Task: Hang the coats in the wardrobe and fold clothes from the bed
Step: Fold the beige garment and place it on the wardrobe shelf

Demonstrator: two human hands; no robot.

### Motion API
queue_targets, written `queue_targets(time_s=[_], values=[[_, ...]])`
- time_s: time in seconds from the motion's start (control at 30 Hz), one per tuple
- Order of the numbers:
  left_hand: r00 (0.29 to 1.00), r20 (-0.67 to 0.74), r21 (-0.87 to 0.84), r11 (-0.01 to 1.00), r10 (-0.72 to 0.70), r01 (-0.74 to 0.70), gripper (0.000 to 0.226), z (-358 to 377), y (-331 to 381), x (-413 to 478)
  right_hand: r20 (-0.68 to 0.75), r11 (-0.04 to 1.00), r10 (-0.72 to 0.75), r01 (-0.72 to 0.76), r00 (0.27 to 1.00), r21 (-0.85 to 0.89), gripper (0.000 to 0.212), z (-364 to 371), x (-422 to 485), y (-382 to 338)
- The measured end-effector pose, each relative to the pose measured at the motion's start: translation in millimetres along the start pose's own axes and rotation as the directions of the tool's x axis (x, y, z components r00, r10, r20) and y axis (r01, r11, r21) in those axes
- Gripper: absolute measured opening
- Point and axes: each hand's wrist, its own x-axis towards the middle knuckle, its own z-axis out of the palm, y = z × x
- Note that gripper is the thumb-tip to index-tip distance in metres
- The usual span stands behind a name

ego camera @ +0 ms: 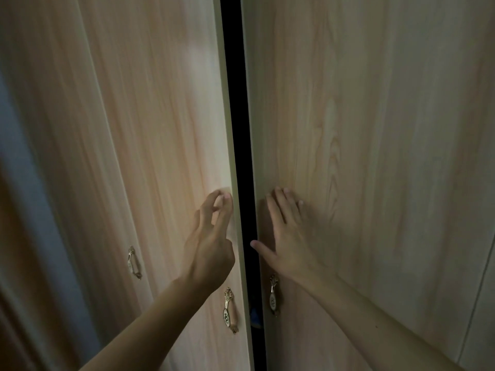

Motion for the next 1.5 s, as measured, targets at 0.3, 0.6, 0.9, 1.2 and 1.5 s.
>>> queue_targets(time_s=[0.3,0.6,0.9,1.2,1.5], values=[[0.996,0.093,0.100,0.995,-0.012,0.003,0.089,13.5,-2.4,16.7,0.023,0.997,-0.010,0.012,1.000,-0.073,0.097,0.8,-0.6,4.9],[0.991,0.133,0.121,0.993,-0.023,0.007,0.087,31.3,-0.5,29.6,0.036,0.996,-0.017,0.020,0.999,-0.087,0.089,3.6,0.2,7.2],[0.972,0.233,0.115,0.993,-0.026,0.000,0.102,38.7,-5.1,40.2,0.034,0.987,-0.011,0.016,0.999,-0.157,0.087,4.4,-0.9,6.9],[0.952,0.305,0.049,0.998,-0.040,0.026,0.097,32.9,-7.8,39.2,0.069,0.989,-0.014,0.024,0.998,-0.147,0.086,-3.1,-2.2,6.4],[0.913,0.365,0.057,0.983,-0.184,0.175,0.092,46.0,-0.4,-15.6,0.063,0.998,0.042,-0.038,0.997,-0.057,0.077,-2.6,-20.9,3.2]])
